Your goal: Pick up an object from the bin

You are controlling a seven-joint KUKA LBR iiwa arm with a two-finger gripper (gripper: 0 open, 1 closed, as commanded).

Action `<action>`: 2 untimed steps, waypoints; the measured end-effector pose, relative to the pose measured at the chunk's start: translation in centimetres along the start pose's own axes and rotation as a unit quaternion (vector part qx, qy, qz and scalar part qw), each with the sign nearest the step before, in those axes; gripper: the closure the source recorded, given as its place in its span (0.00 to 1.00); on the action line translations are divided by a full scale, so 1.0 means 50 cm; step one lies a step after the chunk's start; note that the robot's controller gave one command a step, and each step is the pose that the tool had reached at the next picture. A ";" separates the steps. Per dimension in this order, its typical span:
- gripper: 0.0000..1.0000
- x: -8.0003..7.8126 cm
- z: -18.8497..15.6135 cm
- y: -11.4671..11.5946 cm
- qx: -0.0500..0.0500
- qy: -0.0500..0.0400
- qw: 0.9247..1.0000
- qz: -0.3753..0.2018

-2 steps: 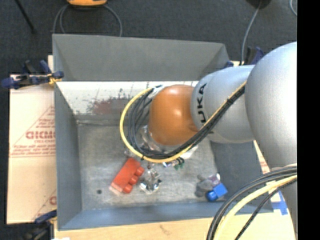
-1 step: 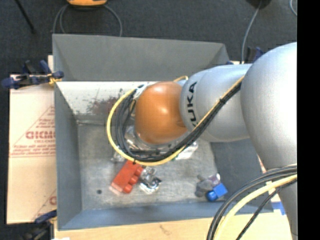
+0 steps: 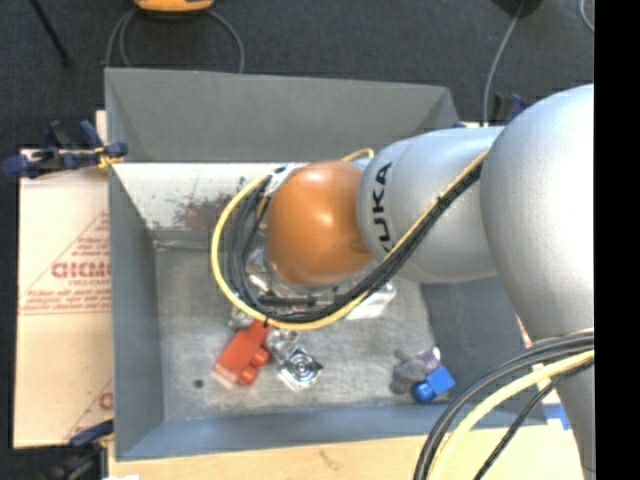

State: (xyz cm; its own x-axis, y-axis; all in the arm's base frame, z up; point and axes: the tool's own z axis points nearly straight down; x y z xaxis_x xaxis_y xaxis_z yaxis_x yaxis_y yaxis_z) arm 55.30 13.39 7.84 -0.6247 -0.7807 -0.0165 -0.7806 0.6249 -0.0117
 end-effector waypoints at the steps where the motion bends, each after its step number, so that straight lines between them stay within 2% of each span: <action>1: 1.00 0.107 -0.054 0.053 -0.003 0.004 0.997 -0.071; 2: 1.00 0.132 -0.310 0.056 -0.003 0.005 0.998 -0.064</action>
Offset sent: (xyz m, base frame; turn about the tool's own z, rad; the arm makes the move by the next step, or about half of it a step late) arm -0.0573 -0.0239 0.0230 -0.1450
